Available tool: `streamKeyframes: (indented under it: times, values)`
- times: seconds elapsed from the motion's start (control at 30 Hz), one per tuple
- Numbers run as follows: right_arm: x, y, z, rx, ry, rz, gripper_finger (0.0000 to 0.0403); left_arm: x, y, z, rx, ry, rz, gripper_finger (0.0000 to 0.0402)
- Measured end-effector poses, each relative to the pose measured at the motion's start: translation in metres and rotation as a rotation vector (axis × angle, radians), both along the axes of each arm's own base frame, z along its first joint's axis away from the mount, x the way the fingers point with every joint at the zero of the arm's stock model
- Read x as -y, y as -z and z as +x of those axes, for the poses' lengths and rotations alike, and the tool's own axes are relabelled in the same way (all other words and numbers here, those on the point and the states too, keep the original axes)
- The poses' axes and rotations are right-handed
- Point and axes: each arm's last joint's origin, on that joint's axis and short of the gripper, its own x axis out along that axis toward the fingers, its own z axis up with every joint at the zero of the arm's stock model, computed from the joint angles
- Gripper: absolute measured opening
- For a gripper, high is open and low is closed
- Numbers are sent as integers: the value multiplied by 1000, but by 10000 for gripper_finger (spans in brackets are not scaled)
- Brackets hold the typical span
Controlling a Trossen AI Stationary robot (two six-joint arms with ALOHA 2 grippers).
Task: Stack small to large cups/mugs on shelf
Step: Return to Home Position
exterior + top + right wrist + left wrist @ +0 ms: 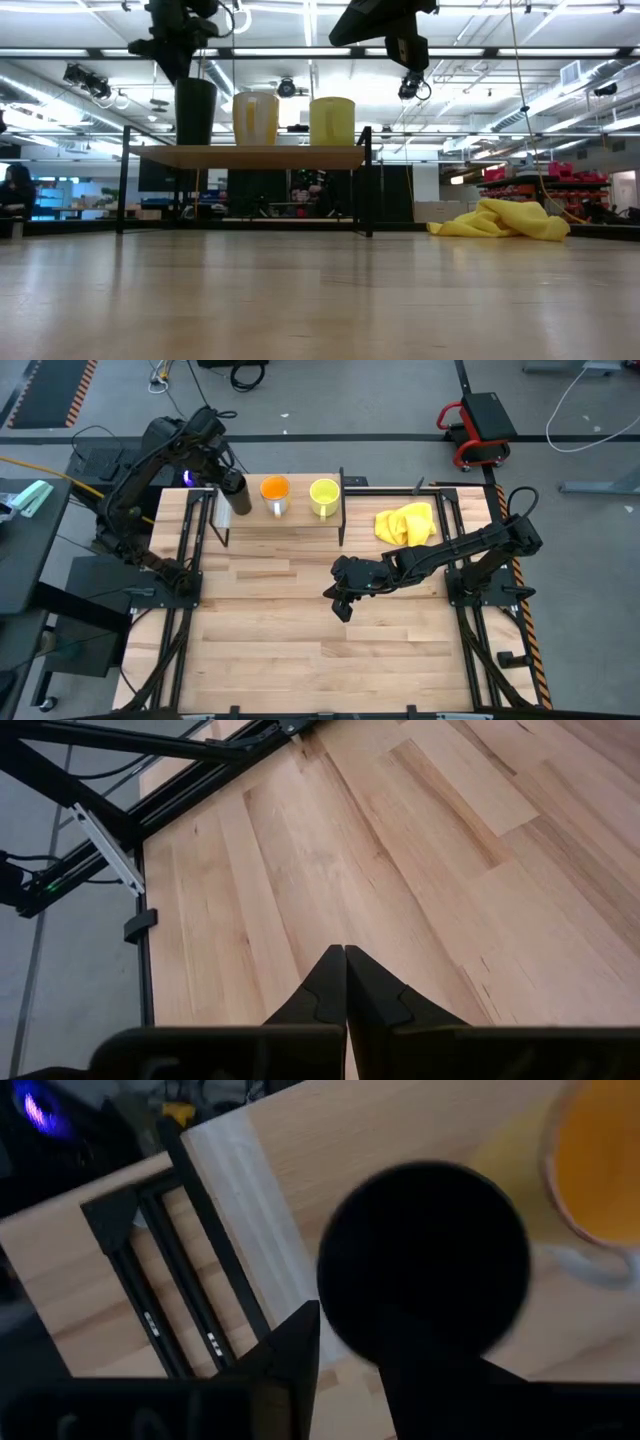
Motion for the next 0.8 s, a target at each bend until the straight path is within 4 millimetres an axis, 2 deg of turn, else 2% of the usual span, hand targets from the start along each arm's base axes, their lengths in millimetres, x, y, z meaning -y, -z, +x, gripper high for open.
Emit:
streamKeyframes:
  times: [0.17, 0.3, 0.43, 0.57, 0.7, 0.8]
  values:
    - [0, -1, -1, 0, 0, 0, 5, 26, -21, -19, 55, 30, 86, 99]
    - [1, -7, -6, 4, -9, 9, 5, 61, -43, -39, 142, 47, 184, 93]
    - [2, -23, -19, 37, -30, 31, 5, 98, -62, -61, 276, 38, 290, 88]
    - [-1, -53, -43, 119, -53, 113, 5, 129, -75, -83, 424, 9, 374, 88]
    - [-4, -86, -77, 224, -90, 164, 8, 154, -83, -105, 545, -14, 430, 93]
    - [-2, -103, -107, 257, -133, 155, 12, 168, -85, -119, 619, -43, 451, 96]
